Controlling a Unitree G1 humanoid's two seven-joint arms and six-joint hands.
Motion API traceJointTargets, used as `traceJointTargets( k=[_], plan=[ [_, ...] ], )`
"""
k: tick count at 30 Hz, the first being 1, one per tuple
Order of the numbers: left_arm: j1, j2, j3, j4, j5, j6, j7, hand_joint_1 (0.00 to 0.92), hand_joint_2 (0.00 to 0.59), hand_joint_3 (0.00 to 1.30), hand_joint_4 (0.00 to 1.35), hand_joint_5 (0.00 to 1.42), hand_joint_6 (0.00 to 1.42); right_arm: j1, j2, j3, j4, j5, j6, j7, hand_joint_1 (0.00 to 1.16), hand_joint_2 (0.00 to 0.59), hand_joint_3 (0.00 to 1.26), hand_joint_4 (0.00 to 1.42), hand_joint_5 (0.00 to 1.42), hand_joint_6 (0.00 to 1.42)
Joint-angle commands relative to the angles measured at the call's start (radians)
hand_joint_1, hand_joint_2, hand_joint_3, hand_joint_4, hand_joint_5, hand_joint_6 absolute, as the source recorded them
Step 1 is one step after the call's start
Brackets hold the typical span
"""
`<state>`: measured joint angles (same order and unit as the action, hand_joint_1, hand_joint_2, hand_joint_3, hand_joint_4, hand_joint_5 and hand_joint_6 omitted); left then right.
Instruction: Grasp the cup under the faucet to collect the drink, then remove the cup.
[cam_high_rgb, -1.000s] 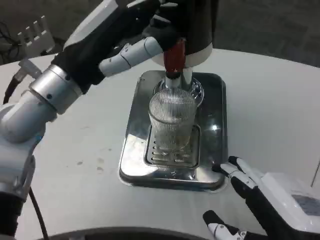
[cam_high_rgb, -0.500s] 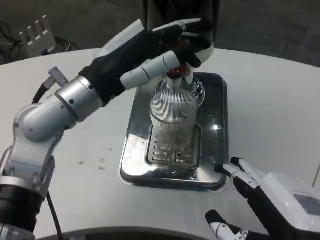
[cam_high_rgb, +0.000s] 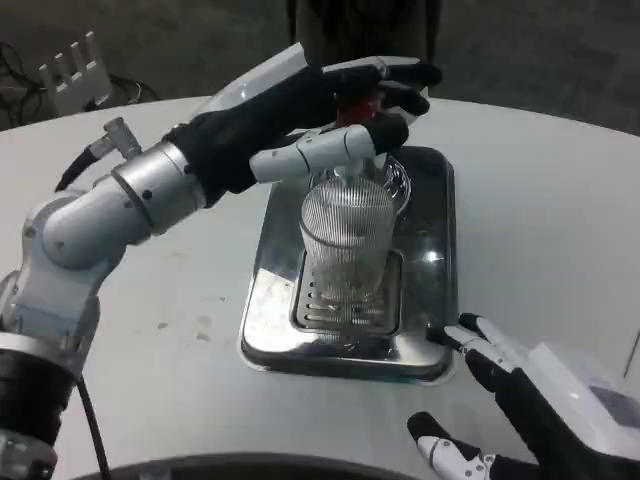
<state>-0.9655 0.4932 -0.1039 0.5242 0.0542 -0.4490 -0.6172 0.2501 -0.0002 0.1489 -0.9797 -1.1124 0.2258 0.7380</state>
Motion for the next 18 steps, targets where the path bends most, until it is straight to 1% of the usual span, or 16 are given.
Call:
traceJointTargets(
  k=[1, 5, 7, 9, 10, 13, 15, 16, 18],
  plan=[
    [0.016, 0.023, -0.042, 0.027, 0.067, -0.017, -0.019, 0.0, 0.063, 0.23, 0.24, 0.32, 0.31, 0.001, 0.01, -0.004, 0.003, 0.042, 0.028, -0.008, 0.35, 0.439, 0.14, 0.02, 0.07, 0.13],
    [0.012, 0.035, -0.058, 0.023, 0.101, -0.041, -0.01, 0.0, 0.063, 0.23, 0.23, 0.31, 0.3, -0.01, 0.033, -0.017, 0.006, 0.116, 0.079, -0.024, 0.34, 0.439, 0.15, 0.05, 0.11, 0.13],
    [0.01, 0.042, -0.069, 0.021, 0.12, -0.055, -0.001, 0.0, 0.063, 0.23, 0.23, 0.31, 0.3, -0.013, 0.038, -0.019, 0.005, 0.146, 0.096, -0.033, 0.33, 0.432, 0.15, 0.06, 0.14, 0.13],
    [0.009, 0.045, -0.074, 0.02, 0.13, -0.063, 0.002, 0.0, 0.062, 0.23, 0.23, 0.3, 0.3, -0.017, 0.043, -0.024, 0.006, 0.183, 0.114, -0.044, 0.33, 0.41, 0.16, 0.06, 0.16, 0.12],
    [0.009, 0.046, -0.076, 0.02, 0.132, -0.066, 0.003, 0.0, 0.062, 0.23, 0.23, 0.3, 0.3, -0.019, 0.04, -0.026, 0.007, 0.199, 0.122, -0.05, 0.33, 0.408, 0.16, 0.06, 0.16, 0.12],
    [0.007, 0.049, -0.085, 0.019, 0.141, -0.073, 0.006, 0.0, 0.061, 0.23, 0.23, 0.3, 0.3, -0.027, 0.044, -0.029, 0.008, 0.23, 0.151, -0.07, 0.36, 0.375, 0.16, 0.07, 0.19, 0.11],
    [0.006, 0.052, -0.091, 0.018, 0.149, -0.08, 0.011, 0.0, 0.062, 0.23, 0.23, 0.29, 0.3, -0.037, 0.058, -0.022, 0.009, 0.239, 0.176, -0.097, 0.4, 0.352, 0.14, 0.09, 0.21, 0.1],
    [0.005, 0.052, -0.093, 0.017, 0.154, -0.083, 0.015, 0.0, 0.063, 0.23, 0.23, 0.29, 0.3, -0.042, 0.068, -0.016, 0.011, 0.242, 0.186, -0.116, 0.41, 0.351, 0.14, 0.09, 0.22, 0.08],
    [0.004, 0.054, -0.097, 0.017, 0.164, -0.09, 0.021, 0.0, 0.063, 0.23, 0.23, 0.29, 0.3, -0.049, 0.071, -0.005, 0.014, 0.251, 0.198, -0.14, 0.42, 0.339, 0.13, 0.09, 0.22, 0.08]
  ],
)
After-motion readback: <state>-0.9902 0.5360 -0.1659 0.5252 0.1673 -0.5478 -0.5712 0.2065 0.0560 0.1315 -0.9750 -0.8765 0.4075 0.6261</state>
